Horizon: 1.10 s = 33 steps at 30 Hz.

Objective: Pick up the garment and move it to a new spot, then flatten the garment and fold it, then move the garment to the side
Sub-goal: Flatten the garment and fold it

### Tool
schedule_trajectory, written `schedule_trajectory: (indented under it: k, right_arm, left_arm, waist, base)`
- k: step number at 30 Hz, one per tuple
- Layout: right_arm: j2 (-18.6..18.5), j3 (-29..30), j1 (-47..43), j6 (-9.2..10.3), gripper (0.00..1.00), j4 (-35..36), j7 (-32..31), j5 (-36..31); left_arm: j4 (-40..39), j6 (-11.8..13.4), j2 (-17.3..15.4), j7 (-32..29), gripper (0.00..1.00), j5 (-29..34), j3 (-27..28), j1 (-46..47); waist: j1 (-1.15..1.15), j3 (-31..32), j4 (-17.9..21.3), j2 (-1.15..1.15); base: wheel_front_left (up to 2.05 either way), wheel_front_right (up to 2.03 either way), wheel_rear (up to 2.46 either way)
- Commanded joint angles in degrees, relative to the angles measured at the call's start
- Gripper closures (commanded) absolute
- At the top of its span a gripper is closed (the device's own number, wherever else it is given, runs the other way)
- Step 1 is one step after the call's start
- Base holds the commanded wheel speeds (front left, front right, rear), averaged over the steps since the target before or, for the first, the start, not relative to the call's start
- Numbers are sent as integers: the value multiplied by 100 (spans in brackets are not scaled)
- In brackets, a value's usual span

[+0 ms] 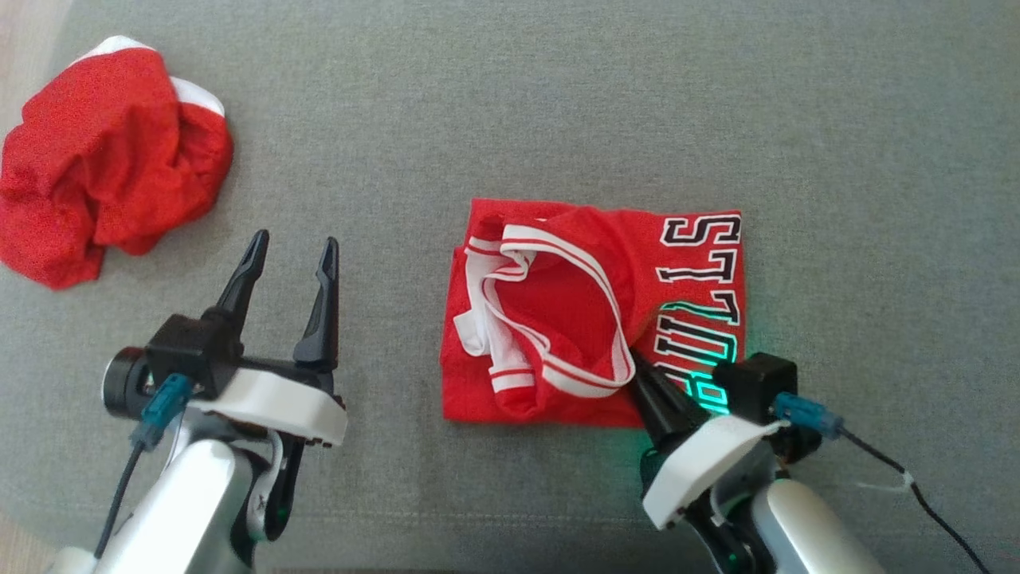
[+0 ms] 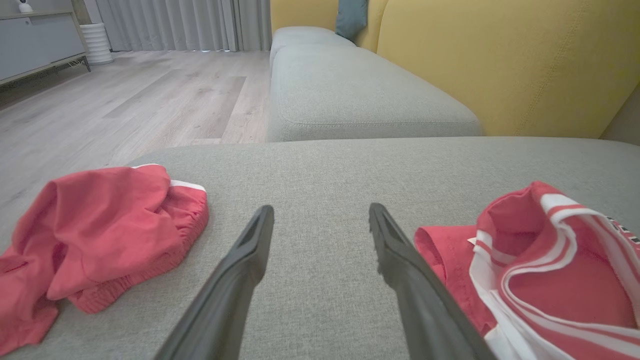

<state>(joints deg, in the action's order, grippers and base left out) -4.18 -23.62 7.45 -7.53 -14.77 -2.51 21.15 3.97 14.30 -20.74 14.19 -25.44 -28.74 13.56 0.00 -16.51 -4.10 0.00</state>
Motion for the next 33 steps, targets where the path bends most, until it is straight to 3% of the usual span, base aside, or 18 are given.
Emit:
schedule_trajectory:
  k: [1, 11, 26, 33]
  right_arm:
    - [79, -183, 175, 4, 100, 109, 67, 54]
    - [106, -757, 686, 4, 100, -241, 246, 257]
    - [128, -1577, 1202, 4, 100, -1087, -15, 525]
    - [129, -1600, 1224, 4, 100, -907, 249, 547]
  left_arm:
    - [-146, -4, -105, 41, 0, 19, 257, 237]
    - [-137, -20, -68, 59, 0, 49, 246, 290]
    - [-73, -84, -12, 73, 0, 65, 256, 341]
    - [-28, -66, 11, 76, 0, 61, 294, 272]
  waist:
    - [0, -7, -8, 0]
    - [0, -86, -74, 0]
    - [0, -127, -181, 0]
    - [0, -29, -145, 0]
  base:
    - [0, 0, 0]
    - [0, 0, 0]
    - [0, 0, 0]
    - [0, 0, 0]
